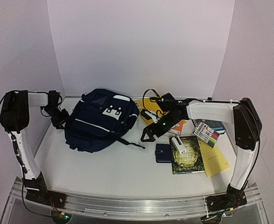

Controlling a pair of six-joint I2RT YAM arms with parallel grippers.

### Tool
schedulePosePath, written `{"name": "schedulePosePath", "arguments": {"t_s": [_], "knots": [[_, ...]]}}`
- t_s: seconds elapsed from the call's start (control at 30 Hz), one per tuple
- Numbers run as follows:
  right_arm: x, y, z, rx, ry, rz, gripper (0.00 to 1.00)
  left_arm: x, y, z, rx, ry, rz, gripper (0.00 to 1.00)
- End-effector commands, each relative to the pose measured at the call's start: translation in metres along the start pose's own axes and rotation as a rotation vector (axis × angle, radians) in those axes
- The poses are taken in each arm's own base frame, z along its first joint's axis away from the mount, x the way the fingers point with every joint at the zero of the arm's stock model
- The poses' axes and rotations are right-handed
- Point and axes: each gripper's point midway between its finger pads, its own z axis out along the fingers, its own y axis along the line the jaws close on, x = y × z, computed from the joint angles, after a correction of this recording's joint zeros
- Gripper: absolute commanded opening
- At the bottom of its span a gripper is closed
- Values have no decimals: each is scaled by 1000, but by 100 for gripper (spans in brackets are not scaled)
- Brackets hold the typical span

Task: Pack the student bag
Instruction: Adjust the student bag at the center of the board.

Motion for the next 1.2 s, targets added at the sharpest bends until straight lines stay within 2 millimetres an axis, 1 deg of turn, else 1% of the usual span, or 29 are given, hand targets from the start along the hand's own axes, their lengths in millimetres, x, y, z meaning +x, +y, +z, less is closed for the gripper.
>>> {"name": "schedulePosePath", "arguments": {"t_s": [0.0, 0.03, 0.1, 0.13, 0.2, 0.27, 0.33, 0.43, 0.53, 0.6, 0.67, 0.73, 0.77, 0.83, 0.87, 0.93, 1.0, 1.17], "knots": [[-8, 5, -19, 10, -44, -32, 98, 20, -5, 1, 59, 11, 8, 47], [-8, 5, -19, 10, -44, -32, 98, 31, -2, 4, 53, 22, 11, 40], [-10, 4, -19, 10, -46, -32, 98, 48, 0, -2, 50, 17, 14, 30], [-11, 4, -19, 10, -48, -32, 98, 56, 4, -3, 46, 19, 7, 25], [-14, 3, -17, 11, -51, -29, 98, 78, 2, -7, 51, 29, 16, 14], [-19, 3, -15, 10, -55, -24, 98, 98, -2, -12, 44, 29, 31, 10], [-24, 2, -14, 7, -60, -20, 98, 124, -7, -16, 47, 32, 44, 10], [-30, 2, -11, 4, -64, -15, 98, 160, -23, -20, 89, 47, 47, 13], [-39, 1, -12, 10, -77, -12, 98, 197, -32, -23, 116, 71, 85, 20], [-45, 2, -15, 8, -89, -13, 98, 220, -44, -31, 166, 91, 131, 26], [-53, 6, -18, 3, -105, -13, 98, 224, -52, -51, 227, 66, 141, 34], [-60, 11, -18, -3, -113, -11, 98, 222, -53, -72, 268, 20, 130, 47], [-64, 15, -16, -6, -119, -14, 98, 216, -53, -86, 285, -22, 118, 58], [-72, 24, -12, -7, -126, -22, 98, 202, -49, -112, 280, -111, 92, 72], [-77, 29, -9, -5, -132, -30, 98, 195, -46, -124, 266, -152, 77, 77], [-89, 43, -2, 3, -147, -37, 98, 183, -38, -140, 221, -190, 48, 83], [-101, 60, 8, 13, -159, -60, 97, 171, -31, -144, 190, -195, 15, 86], [-124, 99, 37, 65, -191, -125, 91, 150, -14, -137, 183, -190, -88, 89]]}}
